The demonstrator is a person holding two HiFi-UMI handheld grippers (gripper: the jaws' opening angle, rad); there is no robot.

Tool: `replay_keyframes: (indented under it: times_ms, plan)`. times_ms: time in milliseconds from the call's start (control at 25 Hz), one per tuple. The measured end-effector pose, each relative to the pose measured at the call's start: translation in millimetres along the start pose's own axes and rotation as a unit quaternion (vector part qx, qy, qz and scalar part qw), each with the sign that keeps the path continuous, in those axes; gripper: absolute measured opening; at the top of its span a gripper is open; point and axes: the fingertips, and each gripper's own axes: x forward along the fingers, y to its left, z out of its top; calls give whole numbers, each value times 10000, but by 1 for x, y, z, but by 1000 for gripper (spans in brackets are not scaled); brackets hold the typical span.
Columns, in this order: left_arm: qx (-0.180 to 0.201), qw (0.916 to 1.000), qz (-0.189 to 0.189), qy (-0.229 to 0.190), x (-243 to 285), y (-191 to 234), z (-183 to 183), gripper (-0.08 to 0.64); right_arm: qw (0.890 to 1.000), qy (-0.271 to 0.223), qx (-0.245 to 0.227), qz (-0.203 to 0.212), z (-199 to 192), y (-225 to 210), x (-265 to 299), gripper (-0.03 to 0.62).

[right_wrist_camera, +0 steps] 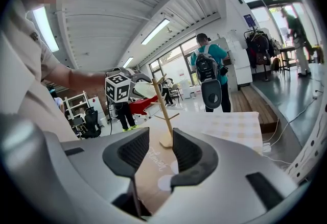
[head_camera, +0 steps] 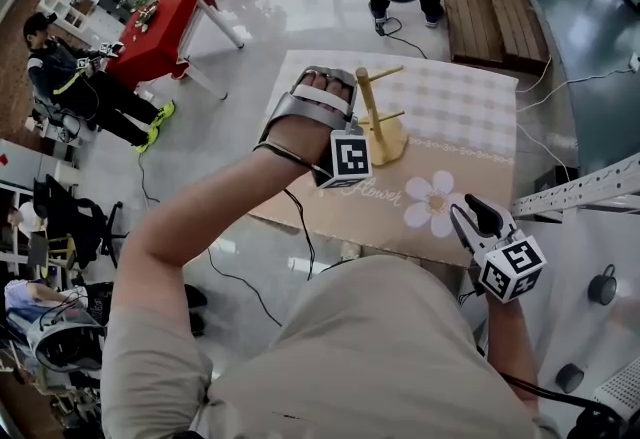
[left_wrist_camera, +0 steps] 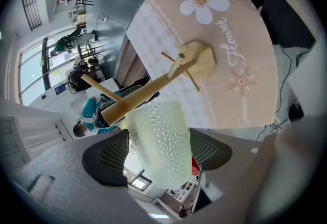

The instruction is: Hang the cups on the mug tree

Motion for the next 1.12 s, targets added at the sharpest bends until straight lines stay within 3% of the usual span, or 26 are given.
replay_keyframes:
  times_ms: [1120]
  plan:
    - [-480,9983,192,-282,-14,0,-4,368,9999,44,-112,95,-1,2,1,150]
